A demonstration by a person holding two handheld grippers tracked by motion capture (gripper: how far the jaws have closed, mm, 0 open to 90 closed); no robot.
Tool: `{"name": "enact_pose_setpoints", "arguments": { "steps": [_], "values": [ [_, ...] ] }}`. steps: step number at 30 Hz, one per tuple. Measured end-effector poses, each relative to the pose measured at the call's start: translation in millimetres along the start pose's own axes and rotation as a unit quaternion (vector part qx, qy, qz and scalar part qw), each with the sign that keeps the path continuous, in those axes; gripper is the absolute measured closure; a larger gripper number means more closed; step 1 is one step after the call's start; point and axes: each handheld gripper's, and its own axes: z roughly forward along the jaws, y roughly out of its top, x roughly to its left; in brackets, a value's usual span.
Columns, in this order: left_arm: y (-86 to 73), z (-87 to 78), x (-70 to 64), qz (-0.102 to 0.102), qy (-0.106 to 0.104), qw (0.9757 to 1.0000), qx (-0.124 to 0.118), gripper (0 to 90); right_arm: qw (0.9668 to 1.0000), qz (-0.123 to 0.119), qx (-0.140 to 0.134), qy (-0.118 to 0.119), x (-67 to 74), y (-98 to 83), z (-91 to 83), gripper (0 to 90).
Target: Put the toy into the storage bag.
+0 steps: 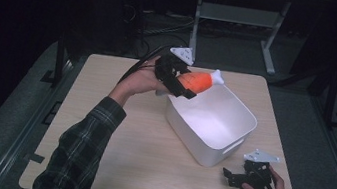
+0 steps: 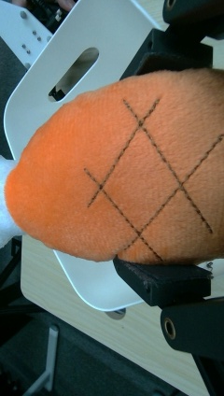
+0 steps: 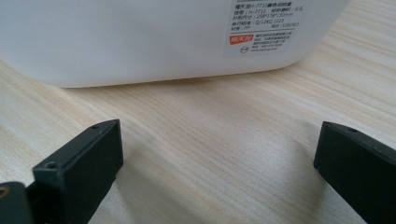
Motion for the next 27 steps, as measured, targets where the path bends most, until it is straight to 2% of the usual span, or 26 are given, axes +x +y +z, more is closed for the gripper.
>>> {"name": "enact_pose_setpoints", "arguments": {
  "steps": [3, 11, 14, 18, 25, 27],
  "values": [
    [3.5, 7.9, 3.3, 0.004, -0.003, 1.0, 0.006, 22.1, 1.0, 0.0, 0.0, 0.0, 0.0, 0.0, 0.0, 0.7],
    [8.2, 28.7, 13.8, 0.004, -0.014, 0.9999, 0.001, 21.9, 1.0, 0.0, 0.0, 0.0, 0.0, 0.0, 0.0, 0.7],
    [6.3, 36.0, 16.3, 0.002, -0.023, 0.9997, 0.003, 21.8, 1.0, 0.0, 0.0, 0.0, 0.0, 0.0, 0.0, 0.7],
    [3.1, 45.8, 17.2, 0.007, -0.026, 0.9995, 0.018, 21.4, 1.0, 0.0, 0.0, 0.0, 0.0, 0.0, 0.0, 0.7],
    [-1.0, 57.8, 21.6, 0.009, -0.031, 0.9993, 0.018, 21.0, 1.0, 0.0, 0.0, 0.0, 0.0, 0.0, 0.0, 0.7],
    [-2.6, 62.1, 23.1, 0.01, -0.033, 0.9991, 0.026, 20.9, 1.0, 0.0, 0.0, 0.0, 0.0, 0.0, 0.0, 0.7]
  ]
}}
